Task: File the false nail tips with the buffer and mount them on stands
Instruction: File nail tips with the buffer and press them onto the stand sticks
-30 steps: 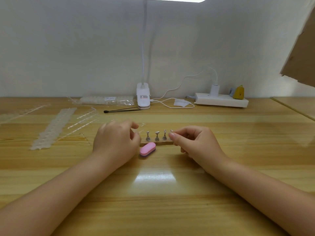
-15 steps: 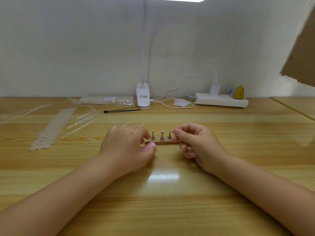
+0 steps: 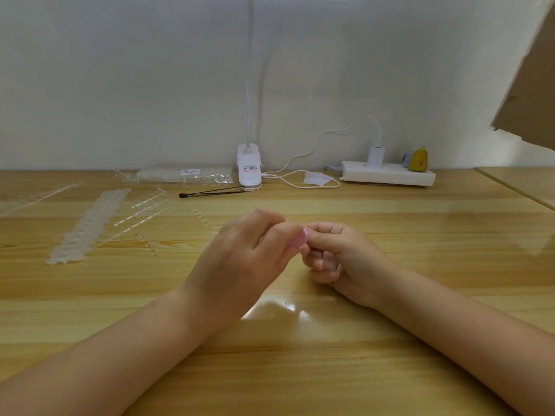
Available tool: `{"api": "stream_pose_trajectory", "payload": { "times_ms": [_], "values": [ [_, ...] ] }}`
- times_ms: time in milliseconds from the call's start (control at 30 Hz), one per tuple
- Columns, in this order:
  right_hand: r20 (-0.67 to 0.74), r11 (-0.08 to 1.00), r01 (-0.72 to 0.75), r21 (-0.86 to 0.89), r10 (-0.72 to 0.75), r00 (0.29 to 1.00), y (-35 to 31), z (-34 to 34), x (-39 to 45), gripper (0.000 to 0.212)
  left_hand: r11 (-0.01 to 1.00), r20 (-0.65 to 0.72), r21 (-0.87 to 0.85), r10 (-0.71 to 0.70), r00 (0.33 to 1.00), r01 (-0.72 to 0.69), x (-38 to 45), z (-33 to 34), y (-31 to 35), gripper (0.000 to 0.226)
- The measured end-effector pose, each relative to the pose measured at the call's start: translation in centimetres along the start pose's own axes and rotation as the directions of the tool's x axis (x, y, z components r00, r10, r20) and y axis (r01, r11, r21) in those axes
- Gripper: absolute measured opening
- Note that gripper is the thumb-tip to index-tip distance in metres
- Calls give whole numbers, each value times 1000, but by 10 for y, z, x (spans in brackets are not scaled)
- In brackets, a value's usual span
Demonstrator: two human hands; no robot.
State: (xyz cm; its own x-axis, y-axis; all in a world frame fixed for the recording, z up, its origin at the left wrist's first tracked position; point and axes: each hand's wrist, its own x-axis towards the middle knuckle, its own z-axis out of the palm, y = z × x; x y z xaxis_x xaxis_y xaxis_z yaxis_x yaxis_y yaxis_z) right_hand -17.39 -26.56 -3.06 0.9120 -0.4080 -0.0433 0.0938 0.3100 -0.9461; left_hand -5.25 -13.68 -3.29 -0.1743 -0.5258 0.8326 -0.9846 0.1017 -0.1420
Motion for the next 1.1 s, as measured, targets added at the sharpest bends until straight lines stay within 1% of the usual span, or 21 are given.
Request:
{"api": "stream_pose_trajectory", "payload": {
  "times_ms": [67, 100, 133, 200, 267, 367, 400, 467, 533, 567, 600, 633, 700, 733, 767, 867, 900, 933, 1033, 1067, 1100],
  "values": [
    [20, 999, -30, -13, 30, 999, -1, 0, 0, 7, 1000, 47, -6, 23, 999, -23, -3, 0, -7, 15],
    [16, 999, -44, -6, 44, 999, -2, 0, 1, 7, 1000, 68, -7, 6, 998, -6, -3, 0, -11, 17],
    [6, 998, -55, 5, 55, 998, -3, 0, 1, 7, 1000, 69, -10, -20, 997, 21, -3, -2, -15, 15],
    [-12, 998, -62, 15, 62, 998, -3, 0, 2, 7, 998, 20, -17, -55, 998, 55, -1, -3, -18, 10],
    [-8, 999, -48, -1, 48, 999, -2, 0, 1, 5, 1000, -37, -26, 14, 999, -15, 0, -3, -14, 15],
    [50, 998, -25, -60, 28, 998, -3, 2, -1, 5, 978, -49, -5, 206, 977, -207, 0, 0, 0, 39],
    [76, 997, -26, -77, 31, 997, -3, 3, -1, 3, 974, -44, 15, 226, 973, -226, -1, 1, 1, 41],
    [99, 996, -48, -75, 55, 994, -4, 2, -1, 3, 985, -39, 42, 171, 984, -170, 0, 0, -6, 35],
    [88, 997, -70, -45, 73, 993, -3, -1, 0, 8, 995, -62, 56, 80, 995, -77, 0, -4, -16, 30],
    [80, 997, -70, -35, 73, 994, -3, -1, 1, 11, 996, -81, 62, 61, 995, -56, 0, -5, -18, 30],
    [78, 997, -65, -31, 68, 995, -2, -1, 1, 14, 996, -101, 56, 74, 992, -69, 0, -5, -16, 28],
    [85, 998, -56, -35, 59, 995, -2, 0, 1, 15, 993, -109, 33, 117, 987, -114, 1, -5, -10, 28],
    [115, 997, -41, -67, 49, 992, -3, 1, 0, 10, 970, -103, 26, 242, 965, -241, 2, -1, 2, 32],
    [133, 996, -43, -81, 53, 990, -4, 1, -1, 7, 962, -94, 49, 272, 958, -268, 3, 0, 4, 35],
    [141, 995, -54, -87, 66, 988, -4, 1, -1, 7, 966, -86, 74, 255, 963, -249, 3, -1, 1, 33],
    [126, 993, -97, -73, 106, 986, -4, -2, 1, 7, 983, -114, 147, 127, 985, -110, 2, -7, -17, 23],
    [127, 993, -101, -69, 109, 986, -4, -2, 1, 7, 983, -126, 151, 124, 984, -105, 1, -8, -18, 22],
    [135, 993, -99, -69, 108, 985, -4, -2, 1, 8, 982, -138, 139, 149, 979, -130, 1, -8, -15, 23],
    [173, 992, -73, -102, 90, 981, -4, -1, 0, 16, 958, -136, 84, 285, 949, -276, 3, -2, 4, 32],
    [177, 990, -74, -118, 94, 980, -5, 0, 0, 17, 956, -124, 81, 292, 949, -283, 4, -2, 5, 32],
    [169, 989, -87, -123, 108, 980, -6, 0, 0, 16, 961, -111, 94, 269, 957, -260, 4, -2, 1, 29]
  ]
}}
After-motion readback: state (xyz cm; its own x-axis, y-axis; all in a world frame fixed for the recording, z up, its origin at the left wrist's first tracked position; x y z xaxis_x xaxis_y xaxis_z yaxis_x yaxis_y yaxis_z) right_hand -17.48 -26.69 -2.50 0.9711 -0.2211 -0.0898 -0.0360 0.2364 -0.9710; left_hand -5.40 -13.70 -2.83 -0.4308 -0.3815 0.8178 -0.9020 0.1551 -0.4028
